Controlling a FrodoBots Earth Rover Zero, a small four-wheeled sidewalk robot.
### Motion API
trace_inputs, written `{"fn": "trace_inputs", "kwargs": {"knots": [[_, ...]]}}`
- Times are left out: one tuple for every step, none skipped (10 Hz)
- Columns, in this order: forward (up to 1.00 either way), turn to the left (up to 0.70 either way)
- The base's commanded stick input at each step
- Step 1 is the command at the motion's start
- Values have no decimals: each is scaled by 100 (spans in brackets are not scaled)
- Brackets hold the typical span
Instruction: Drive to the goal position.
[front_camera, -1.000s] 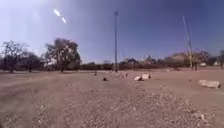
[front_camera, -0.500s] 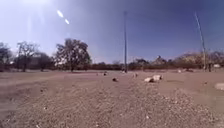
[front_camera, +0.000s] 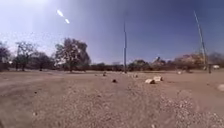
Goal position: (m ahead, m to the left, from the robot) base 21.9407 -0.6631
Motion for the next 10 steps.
{"fn": "trace_inputs", "kwargs": {"knots": [[50,0],[50,0],[50,0],[50,0],[50,0],[50,0],[50,0],[50,0],[50,0],[50,0]]}}
